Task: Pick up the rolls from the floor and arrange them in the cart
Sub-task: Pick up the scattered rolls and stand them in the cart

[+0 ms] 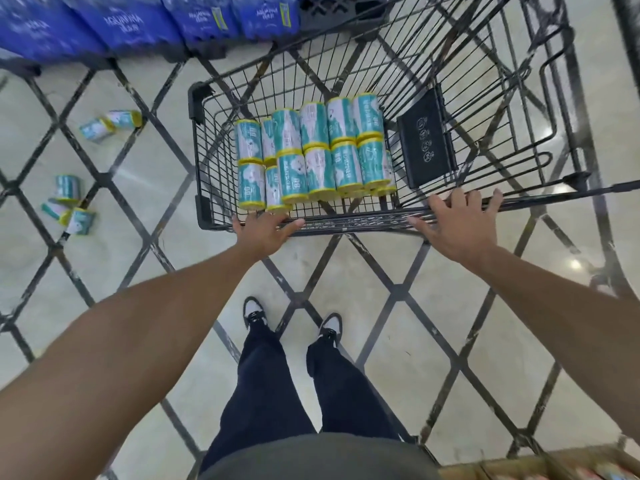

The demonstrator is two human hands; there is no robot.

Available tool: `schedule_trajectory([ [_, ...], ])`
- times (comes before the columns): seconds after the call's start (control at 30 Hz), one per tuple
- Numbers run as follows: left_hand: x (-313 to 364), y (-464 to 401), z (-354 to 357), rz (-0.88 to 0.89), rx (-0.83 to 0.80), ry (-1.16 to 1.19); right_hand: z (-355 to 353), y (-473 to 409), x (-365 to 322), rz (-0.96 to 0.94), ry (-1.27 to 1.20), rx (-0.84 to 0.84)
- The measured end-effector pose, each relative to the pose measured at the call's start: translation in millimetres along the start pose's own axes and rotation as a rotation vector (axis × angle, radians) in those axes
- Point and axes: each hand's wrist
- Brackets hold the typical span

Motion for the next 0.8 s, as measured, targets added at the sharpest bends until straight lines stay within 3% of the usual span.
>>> schedule_trajectory([
  [0.3,-20.6,7.7,-4.3,-0.01,-0.022,0.041,-7.0,10.0,-24.9,0.009,0.057,0.004],
  [0.8,-116.9,13.7,-23.5,0.013,-0.019,0.044,-33.0,30.0,-124.0,0.056,0.11,-0.025],
])
Point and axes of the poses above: each hand's wrist, its own y-axis away from the middle knuckle, its own z-axis out of the palm, x = y × z, and after that the axes turned 9 degrees about -x, right-handed
